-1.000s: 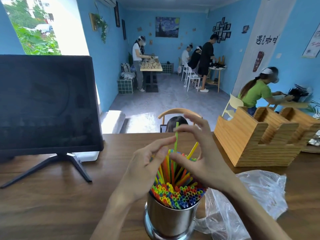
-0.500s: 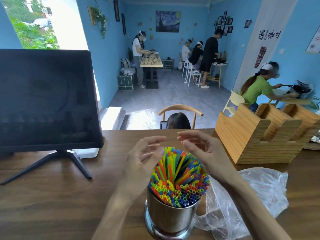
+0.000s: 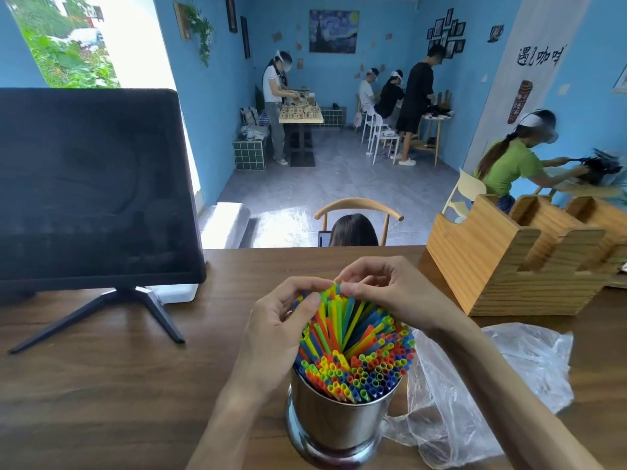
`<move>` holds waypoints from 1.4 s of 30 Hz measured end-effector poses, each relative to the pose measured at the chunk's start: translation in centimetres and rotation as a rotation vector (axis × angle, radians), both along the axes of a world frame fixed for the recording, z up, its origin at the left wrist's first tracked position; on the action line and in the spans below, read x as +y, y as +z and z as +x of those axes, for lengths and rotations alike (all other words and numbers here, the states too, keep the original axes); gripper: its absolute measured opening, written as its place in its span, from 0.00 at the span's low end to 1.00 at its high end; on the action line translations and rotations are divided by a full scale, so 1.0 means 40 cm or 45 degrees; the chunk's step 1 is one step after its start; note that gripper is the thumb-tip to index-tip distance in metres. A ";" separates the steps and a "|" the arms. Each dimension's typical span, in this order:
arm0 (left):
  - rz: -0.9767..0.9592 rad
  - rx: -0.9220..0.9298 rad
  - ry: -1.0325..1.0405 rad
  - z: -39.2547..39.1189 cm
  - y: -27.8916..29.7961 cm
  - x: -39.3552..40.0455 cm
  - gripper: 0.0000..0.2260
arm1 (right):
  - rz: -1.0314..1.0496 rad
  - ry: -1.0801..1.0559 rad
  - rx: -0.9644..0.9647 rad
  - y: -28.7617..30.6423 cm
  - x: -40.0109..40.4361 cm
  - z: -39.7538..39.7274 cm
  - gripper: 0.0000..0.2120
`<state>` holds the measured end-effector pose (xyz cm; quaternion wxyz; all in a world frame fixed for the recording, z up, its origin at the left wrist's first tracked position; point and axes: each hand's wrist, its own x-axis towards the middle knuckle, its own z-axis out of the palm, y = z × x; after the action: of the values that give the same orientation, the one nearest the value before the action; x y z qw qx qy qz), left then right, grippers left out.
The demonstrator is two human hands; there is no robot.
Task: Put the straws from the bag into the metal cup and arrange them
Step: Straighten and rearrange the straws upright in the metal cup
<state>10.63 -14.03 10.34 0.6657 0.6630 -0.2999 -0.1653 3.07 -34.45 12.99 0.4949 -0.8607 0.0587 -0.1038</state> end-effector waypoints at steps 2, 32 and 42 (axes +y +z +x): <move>0.004 -0.003 0.004 0.000 0.001 -0.001 0.08 | -0.025 0.028 -0.008 0.001 -0.004 0.003 0.06; 0.062 -0.004 0.021 -0.014 0.028 0.002 0.08 | -0.378 0.272 -0.109 0.061 -0.009 0.037 0.02; 0.245 -0.176 0.010 0.000 0.069 -0.011 0.12 | -0.385 0.257 -0.260 0.147 -0.033 0.024 0.01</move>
<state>10.61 -14.46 13.10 0.5775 0.7346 -0.3253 -0.1447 4.05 -35.76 18.89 0.3712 -0.9118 -0.0945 -0.1482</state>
